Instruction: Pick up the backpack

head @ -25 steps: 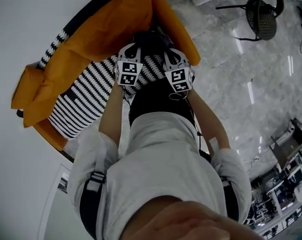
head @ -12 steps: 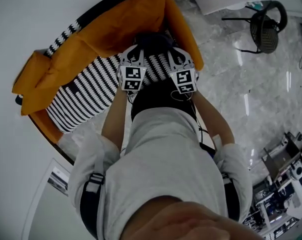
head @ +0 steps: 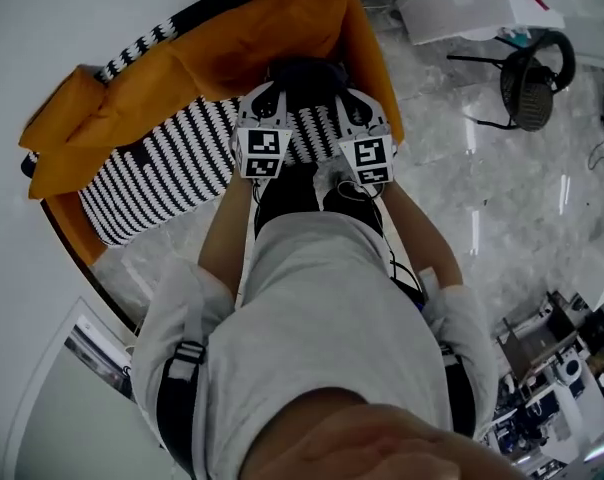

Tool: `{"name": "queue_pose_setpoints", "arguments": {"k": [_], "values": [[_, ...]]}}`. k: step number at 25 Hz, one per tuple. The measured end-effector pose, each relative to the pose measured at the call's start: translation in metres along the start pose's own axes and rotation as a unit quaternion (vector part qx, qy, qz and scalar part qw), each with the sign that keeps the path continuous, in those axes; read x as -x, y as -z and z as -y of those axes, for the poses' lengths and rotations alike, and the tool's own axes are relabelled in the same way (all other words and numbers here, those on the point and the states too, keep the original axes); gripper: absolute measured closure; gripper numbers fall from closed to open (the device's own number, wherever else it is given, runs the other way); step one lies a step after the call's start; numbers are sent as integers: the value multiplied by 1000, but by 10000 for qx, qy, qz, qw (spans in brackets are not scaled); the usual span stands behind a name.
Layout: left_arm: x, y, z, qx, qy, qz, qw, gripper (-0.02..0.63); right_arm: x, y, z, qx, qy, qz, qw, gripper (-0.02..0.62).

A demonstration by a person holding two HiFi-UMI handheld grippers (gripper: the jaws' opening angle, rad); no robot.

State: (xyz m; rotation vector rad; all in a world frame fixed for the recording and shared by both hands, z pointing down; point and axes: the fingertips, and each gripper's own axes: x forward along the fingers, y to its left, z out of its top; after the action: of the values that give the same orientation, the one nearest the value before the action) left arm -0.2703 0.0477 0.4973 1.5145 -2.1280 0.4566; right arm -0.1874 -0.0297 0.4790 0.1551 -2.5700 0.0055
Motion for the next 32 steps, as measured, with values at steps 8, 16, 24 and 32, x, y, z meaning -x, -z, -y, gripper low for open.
{"name": "queue_pose_setpoints", "arguments": {"k": [8,16,24,32], "values": [[52,-11,-2,186,-558,275,9979,578,22,-21,-26,231,-335,345,9986,542],[86,-4,3,426,-1029,331,9932,578,38,-27,-46,349,-661,521,9958,542],[124,-5,24,582,-1405,493,9871,578,74,-30,-59,511,-929,768,9914,541],[168,-6,58,824,-1696,940,9776,578,128,-29,-71,599,-1049,1045,9872,542]]}}
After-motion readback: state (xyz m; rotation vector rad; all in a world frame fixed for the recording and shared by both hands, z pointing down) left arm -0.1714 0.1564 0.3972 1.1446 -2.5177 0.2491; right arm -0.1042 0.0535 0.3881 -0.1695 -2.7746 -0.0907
